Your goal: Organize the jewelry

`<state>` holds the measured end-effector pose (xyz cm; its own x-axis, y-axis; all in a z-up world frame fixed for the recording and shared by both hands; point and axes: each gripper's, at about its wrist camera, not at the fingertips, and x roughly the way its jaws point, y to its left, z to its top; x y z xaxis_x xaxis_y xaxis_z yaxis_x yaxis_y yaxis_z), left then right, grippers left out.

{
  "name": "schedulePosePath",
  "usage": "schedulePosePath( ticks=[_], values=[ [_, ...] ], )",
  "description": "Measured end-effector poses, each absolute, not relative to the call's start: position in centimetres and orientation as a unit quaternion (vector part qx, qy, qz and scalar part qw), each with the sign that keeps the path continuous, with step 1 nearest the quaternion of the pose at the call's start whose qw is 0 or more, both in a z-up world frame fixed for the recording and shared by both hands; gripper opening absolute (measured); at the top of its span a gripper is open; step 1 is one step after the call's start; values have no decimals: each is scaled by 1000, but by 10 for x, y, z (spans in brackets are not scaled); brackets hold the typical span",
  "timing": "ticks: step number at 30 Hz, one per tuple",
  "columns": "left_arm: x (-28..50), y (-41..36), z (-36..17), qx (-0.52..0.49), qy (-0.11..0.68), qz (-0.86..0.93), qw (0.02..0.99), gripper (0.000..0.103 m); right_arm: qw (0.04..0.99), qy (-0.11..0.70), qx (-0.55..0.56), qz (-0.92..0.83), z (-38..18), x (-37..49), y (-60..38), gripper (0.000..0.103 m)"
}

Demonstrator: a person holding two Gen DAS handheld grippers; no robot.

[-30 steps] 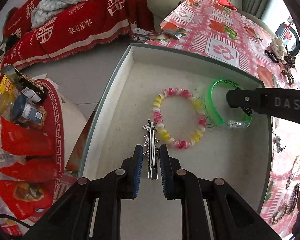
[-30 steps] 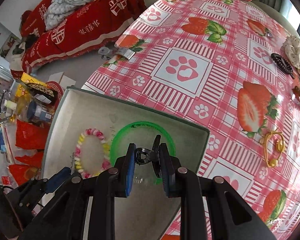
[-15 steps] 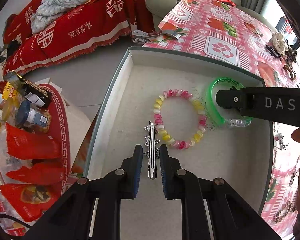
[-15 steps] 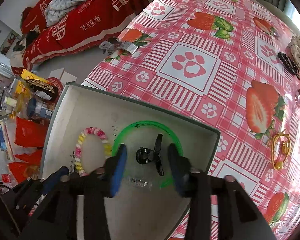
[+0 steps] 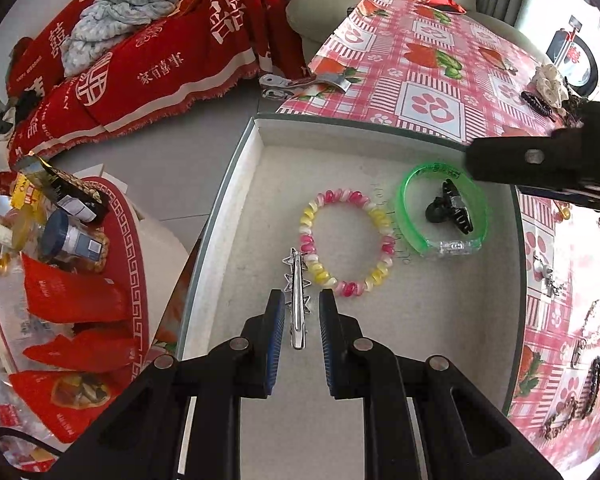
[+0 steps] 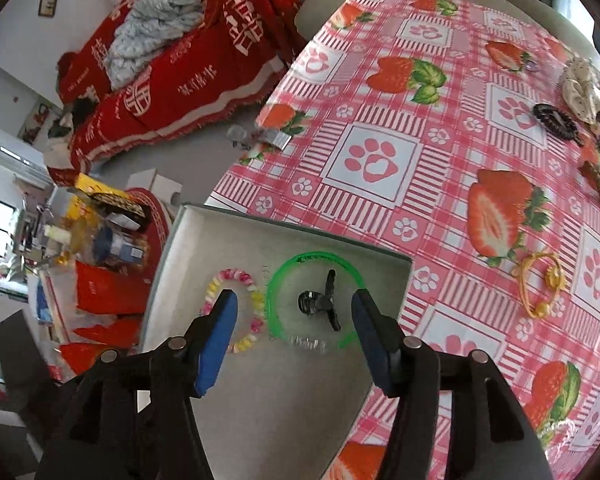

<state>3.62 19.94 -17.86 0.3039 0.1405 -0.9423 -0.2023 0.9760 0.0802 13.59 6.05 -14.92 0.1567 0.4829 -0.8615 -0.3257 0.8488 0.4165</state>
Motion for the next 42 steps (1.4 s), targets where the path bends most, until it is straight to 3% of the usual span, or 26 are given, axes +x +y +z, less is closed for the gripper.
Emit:
schedulePosePath(
  ticks=[1, 3, 4, 14, 16, 21, 42],
  values=[
    [36, 198, -178, -24, 581, 105, 807, 25, 759, 590, 71, 266, -146, 134, 55, 66],
    [36, 196, -175, -19, 581, 106, 807, 68, 760, 589, 78, 263, -141, 129, 44, 67],
    [34, 195, -170, -18, 574, 113, 811, 96, 761, 589, 81, 260, -139, 126, 38, 67],
    [33, 171, -152, 3, 570, 85, 817, 97, 761, 606, 112, 202, -142, 98, -36, 67],
    [33, 161, -150, 11, 571, 74, 818, 103, 761, 609, 117, 190, -145, 94, -50, 69],
    [37, 132, -146, 30, 570, 43, 820, 103, 763, 613, 128, 163, -148, 85, -83, 80],
    [59, 23, -140, 37, 578, -57, 813, 103, 759, 642, 107, 40, -185, 54, -202, 80]
  ],
)
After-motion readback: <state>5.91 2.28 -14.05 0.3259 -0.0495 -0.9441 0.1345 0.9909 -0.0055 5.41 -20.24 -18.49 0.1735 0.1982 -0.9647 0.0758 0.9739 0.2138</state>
